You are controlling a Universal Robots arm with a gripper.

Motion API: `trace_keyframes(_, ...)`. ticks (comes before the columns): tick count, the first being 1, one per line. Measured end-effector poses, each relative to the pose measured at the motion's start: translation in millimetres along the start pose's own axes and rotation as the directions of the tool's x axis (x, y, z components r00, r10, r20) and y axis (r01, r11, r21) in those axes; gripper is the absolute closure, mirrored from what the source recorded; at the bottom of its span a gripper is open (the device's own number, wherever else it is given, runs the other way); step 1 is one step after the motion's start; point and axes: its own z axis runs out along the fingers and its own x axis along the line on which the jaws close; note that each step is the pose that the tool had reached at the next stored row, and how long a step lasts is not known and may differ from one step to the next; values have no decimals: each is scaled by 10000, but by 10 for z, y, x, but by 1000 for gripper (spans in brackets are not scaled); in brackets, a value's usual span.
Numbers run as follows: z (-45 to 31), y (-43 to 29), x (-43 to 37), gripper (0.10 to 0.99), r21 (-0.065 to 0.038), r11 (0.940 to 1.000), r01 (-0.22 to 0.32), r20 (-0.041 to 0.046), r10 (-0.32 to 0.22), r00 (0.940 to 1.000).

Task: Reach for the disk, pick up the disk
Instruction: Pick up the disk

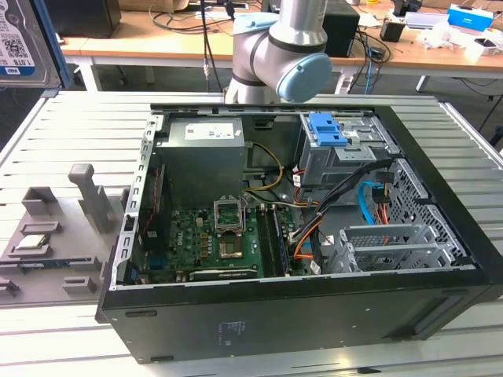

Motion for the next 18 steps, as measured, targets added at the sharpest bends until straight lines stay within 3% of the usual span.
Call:
trace_keyframes(5,-3,-1,0,722,2,10000,1,1,-1,10000)
trace_keyframes(8,-5,-43,0,722,1,10000,2,0,-2,10000)
trace_keyframes(18,-19,-401,-9,722,1,10000,1,1,-1,10000)
